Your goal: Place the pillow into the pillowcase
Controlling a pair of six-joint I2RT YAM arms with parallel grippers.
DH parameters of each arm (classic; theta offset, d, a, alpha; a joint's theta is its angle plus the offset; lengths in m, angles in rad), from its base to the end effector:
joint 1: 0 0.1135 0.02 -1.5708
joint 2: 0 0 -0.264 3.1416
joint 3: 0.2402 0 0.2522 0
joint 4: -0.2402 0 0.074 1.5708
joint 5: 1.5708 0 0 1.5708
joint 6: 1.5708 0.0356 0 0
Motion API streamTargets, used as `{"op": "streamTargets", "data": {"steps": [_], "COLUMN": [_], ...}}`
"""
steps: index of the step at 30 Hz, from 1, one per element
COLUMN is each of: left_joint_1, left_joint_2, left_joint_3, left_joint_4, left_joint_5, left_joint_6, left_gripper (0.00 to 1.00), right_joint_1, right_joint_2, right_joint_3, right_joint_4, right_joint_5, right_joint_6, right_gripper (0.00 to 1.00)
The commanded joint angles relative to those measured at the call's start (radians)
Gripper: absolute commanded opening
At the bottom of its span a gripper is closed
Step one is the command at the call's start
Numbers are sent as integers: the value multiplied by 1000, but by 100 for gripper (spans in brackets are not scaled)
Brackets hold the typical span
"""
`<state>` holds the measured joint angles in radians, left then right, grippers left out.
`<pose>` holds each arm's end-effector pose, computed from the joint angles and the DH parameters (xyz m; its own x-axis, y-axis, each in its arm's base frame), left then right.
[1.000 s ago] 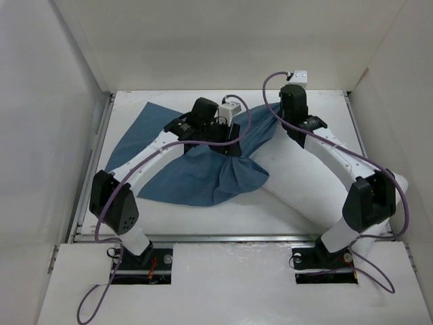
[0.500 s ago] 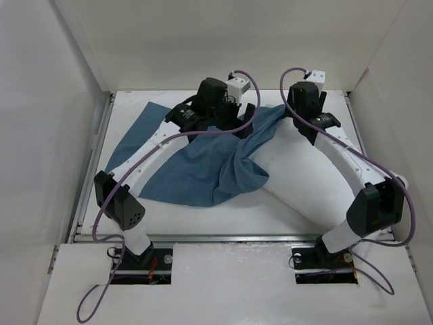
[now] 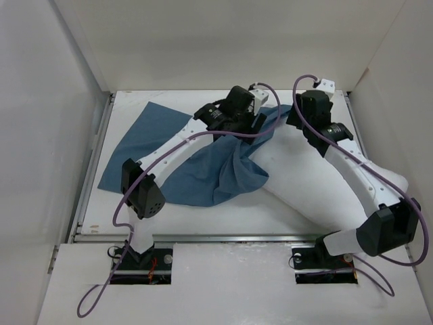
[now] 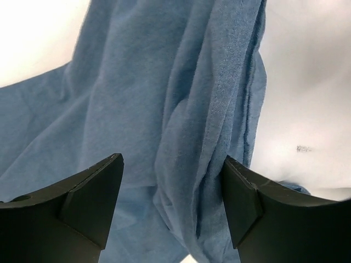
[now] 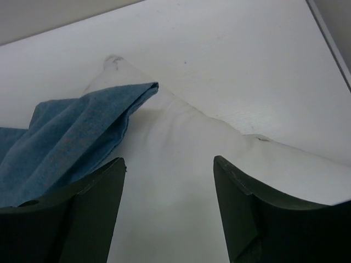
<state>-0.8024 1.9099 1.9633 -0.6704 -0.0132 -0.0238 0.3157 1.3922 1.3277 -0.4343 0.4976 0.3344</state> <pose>0.3052 -0.3150 0.3720 -0.4189 0.3992 -0.8156 0.7017 0.7124 -0.0118 0.3036 0.0813 0.3670 -0.3883 0.1766 -0.9045 0.2679 0.9607 0.0725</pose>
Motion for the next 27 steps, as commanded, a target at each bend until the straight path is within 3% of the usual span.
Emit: {"op": "streamTargets", "data": {"steps": [1,8,12,14,16,19,27], "left_joint_1": [5,5,14,25,34,43,43], "left_joint_2": [-110,-199,-222,-222,-222,-222,-222], "left_joint_3": [19,-116,-161,-175,-193,-213,-234], "left_joint_4": [32,107,130,130,140,149,181], "left_joint_5": [-45,36,59,79,102,116,189], "left_joint_6": [7,7,-2,-2,-13,-13,-13], "left_gripper": [66,66,53,52,45,44,41], "right_joint_1": [8,8,8,17,26,37,79], "right_joint_2": [-50,-96,-107,-107,-107,-88,-70], "right_joint_3": [-36,-73,-82,-82,-82,-82,-91], "right_joint_4": [-15,46,103,112,121,121,140], "right_joint_5": [-76,-361,-502,-556,-565,-583,-674], "right_joint_6": [46,66,109,124,152,175,207], "right_gripper": [71,71,70,68,63,55,46]}}
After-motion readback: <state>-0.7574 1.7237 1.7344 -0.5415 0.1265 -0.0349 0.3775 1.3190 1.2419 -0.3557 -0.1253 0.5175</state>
